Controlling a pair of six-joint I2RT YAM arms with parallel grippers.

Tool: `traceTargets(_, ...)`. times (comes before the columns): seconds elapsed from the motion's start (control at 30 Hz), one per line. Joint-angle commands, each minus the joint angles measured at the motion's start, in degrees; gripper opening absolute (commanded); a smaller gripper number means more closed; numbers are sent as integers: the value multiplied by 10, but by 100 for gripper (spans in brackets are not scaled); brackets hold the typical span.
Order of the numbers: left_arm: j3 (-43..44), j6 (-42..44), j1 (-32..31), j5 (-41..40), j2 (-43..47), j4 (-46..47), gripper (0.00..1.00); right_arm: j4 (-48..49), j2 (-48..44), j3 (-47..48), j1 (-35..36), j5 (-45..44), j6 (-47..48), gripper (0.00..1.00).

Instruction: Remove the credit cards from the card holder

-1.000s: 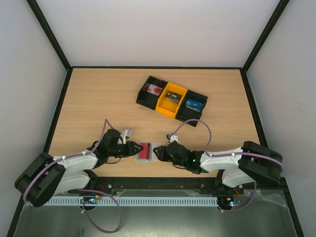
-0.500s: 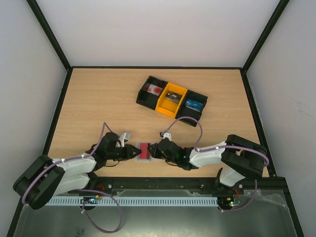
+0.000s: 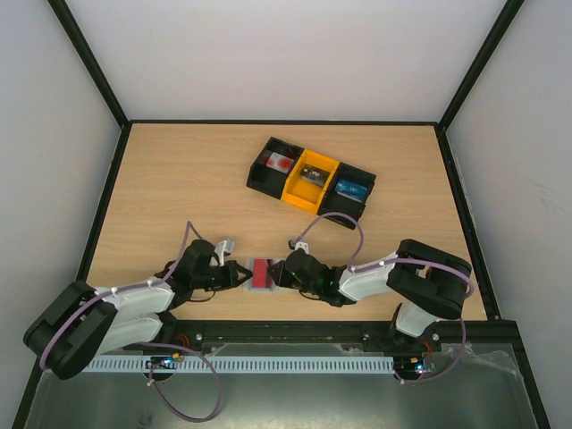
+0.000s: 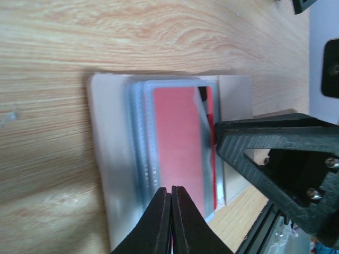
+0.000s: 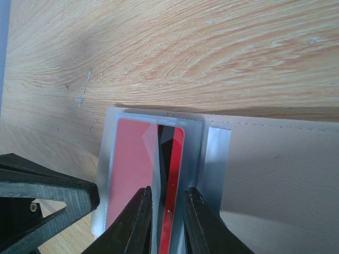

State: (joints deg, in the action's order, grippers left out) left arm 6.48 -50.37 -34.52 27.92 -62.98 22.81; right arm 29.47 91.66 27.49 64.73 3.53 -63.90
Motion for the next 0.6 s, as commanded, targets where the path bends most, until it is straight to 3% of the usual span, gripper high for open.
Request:
traceTargets(0.0,11,17,1,-3,-33,15,5,32,15,-8,-6,6,-2,18)
traceTargets(0.23,5,17,1,8,-72,41,4,82,33,-17,-8,26,-12,17)
traceTargets(0.37,1,12,1,2,-74,43,4,111,28,-34,-9,26,-21,13)
traceTargets(0.47,0,11,1,-2,-71,36,4,138,23,-51,-10,27,-24,3)
traceTargets(0.57,2,15,1,-8,-65,23,4,152,27,-53,-11,35,-20,2)
